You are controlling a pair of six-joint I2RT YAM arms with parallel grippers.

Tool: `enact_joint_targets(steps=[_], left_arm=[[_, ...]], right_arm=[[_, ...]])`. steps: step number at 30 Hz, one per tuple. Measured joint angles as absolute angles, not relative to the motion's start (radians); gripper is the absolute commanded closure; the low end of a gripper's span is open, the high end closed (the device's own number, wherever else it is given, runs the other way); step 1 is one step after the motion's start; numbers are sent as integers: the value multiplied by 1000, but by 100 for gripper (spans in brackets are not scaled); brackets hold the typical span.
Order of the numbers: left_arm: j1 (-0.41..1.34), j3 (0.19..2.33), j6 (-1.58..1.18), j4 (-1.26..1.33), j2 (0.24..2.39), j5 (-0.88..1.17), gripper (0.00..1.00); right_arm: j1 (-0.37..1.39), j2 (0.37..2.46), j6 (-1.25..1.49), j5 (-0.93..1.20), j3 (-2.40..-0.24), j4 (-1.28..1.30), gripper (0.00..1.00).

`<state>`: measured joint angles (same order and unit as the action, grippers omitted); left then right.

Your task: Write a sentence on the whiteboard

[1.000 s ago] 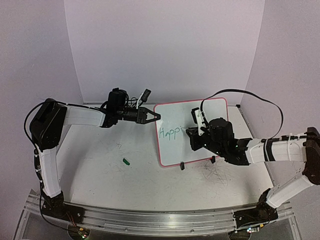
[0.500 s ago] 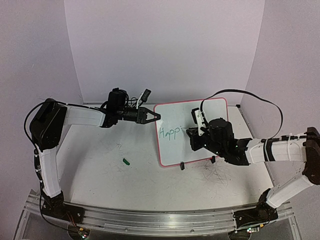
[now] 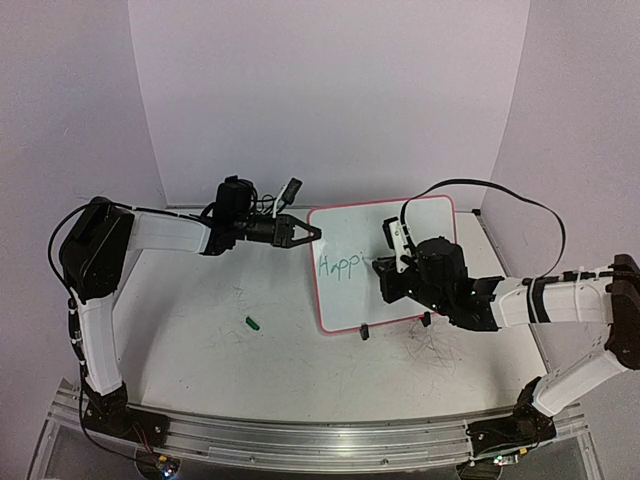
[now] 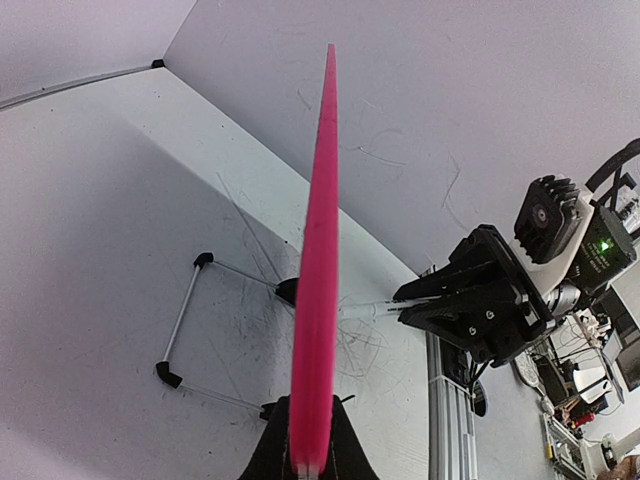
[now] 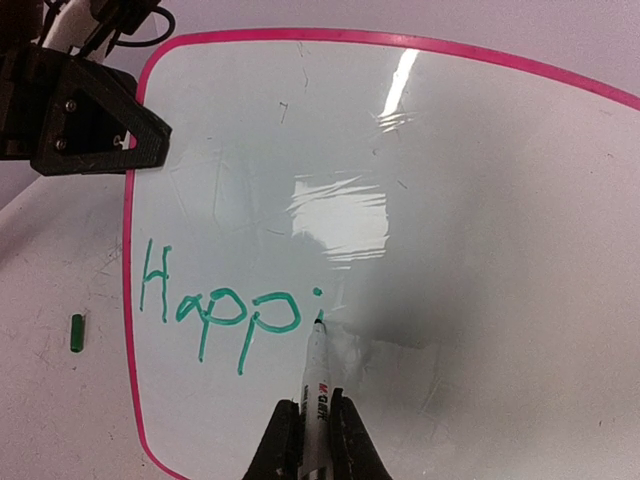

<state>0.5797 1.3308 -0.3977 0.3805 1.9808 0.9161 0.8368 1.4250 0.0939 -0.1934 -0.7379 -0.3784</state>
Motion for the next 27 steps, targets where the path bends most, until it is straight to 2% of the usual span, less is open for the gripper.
enact_joint_targets(steps=[27], left_arm=[[580, 1331, -397, 384, 1980, 916, 100]], right_arm=[[851, 1387, 107, -213, -726, -358, 100]])
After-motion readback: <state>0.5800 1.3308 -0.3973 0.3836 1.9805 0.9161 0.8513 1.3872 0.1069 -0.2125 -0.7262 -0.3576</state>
